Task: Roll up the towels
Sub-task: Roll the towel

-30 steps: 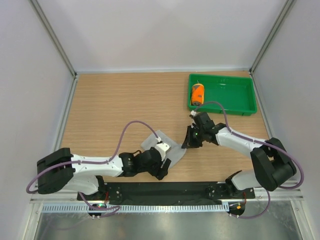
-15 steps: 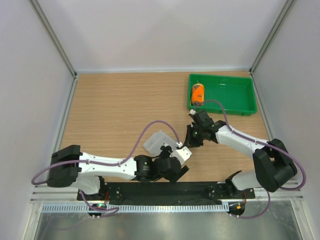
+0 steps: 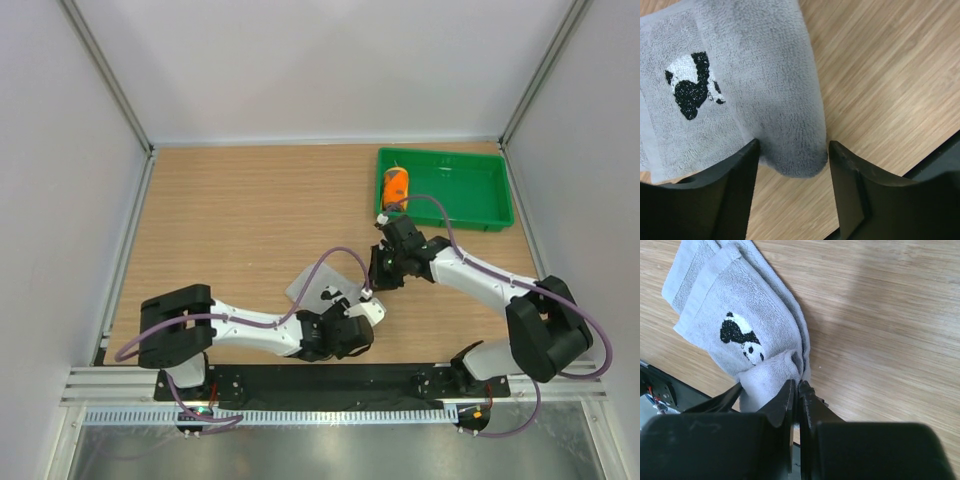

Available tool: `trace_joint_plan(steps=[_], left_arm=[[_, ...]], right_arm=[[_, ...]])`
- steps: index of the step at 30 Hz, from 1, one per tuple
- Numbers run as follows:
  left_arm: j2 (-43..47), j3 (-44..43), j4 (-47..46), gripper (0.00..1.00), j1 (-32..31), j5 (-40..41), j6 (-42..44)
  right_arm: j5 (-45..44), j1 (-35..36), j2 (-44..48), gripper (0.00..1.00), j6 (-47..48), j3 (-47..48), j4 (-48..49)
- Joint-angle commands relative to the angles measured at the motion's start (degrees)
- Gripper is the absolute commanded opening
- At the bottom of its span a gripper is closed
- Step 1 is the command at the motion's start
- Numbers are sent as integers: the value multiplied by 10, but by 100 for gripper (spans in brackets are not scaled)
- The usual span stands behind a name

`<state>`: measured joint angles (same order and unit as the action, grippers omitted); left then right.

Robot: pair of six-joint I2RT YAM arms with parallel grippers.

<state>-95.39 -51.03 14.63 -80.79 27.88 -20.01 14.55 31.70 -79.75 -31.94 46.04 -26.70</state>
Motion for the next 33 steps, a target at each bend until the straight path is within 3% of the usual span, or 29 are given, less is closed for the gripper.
trace_joint_plan(steps=[1, 5, 8, 10, 15, 17, 24, 27, 29, 33], left_arm=[[6, 12, -39, 56, 4, -8, -2], [0, 20, -41, 44, 3, -10, -13], [9, 32, -41, 30, 3, -15, -19], [28, 41, -46, 16, 4, -19, -28], [70, 60, -50, 2, 17, -84, -53], [86, 67, -53, 0, 19, -93, -62], [126, 108, -85, 0, 43, -151, -110], [146, 127, -109, 0, 65, -188, -141], [162, 138, -122, 0, 85, -219, -164], [195, 157, -147, 0, 115, -260, -207]], right_arm=[[10, 2, -8, 4, 5, 23, -2], [14, 2, -17, 4, 4, 23, 2], [15, 2, -25, 4, 6, 24, -2], [7, 1, -37, 4, 7, 26, -8], [3, 0, -72, 8, 1, 27, -9], [-1, -1, -82, 11, 0, 31, -11], [-54, -13, -88, 57, 16, 67, -55], [-76, -16, -83, 72, 22, 96, -78], [-93, -17, -73, 77, 25, 118, -94], [-105, -28, -48, 78, 25, 136, -107]])
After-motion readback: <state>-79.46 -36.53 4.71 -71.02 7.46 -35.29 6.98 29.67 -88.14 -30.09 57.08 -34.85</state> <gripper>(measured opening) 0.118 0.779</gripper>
